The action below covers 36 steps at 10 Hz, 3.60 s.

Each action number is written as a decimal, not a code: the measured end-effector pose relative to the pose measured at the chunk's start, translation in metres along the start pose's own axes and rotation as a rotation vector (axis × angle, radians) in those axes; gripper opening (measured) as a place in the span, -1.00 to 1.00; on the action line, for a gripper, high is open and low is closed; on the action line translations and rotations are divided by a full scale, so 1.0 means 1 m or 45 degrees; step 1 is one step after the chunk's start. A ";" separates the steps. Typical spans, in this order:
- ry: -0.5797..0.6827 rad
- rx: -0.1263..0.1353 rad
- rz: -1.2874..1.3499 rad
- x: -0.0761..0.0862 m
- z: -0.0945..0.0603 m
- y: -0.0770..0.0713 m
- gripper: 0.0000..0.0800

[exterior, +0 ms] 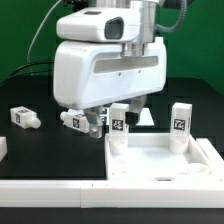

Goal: Assemble square table

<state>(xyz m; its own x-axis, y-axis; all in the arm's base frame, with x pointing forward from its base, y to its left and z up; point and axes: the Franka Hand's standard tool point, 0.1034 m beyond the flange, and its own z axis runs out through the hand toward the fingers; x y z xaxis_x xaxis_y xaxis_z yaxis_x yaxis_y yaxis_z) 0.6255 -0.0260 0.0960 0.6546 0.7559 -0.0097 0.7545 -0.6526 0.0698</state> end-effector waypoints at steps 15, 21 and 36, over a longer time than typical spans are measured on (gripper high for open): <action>-0.092 0.113 0.046 -0.137 0.005 -0.064 0.62; -0.079 0.112 0.110 -0.175 0.046 -0.117 0.62; -0.054 0.085 0.916 -0.216 0.076 -0.121 -0.30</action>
Offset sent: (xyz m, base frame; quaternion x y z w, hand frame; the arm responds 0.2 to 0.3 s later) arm -0.0673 -0.0167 0.0117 -0.0450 0.0533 -0.0096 0.9975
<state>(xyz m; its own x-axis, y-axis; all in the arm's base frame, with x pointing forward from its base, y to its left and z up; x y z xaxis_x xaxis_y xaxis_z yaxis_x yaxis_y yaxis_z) 0.3965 -0.1145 0.0144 0.9905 0.1357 -0.0233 0.1360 -0.9906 0.0127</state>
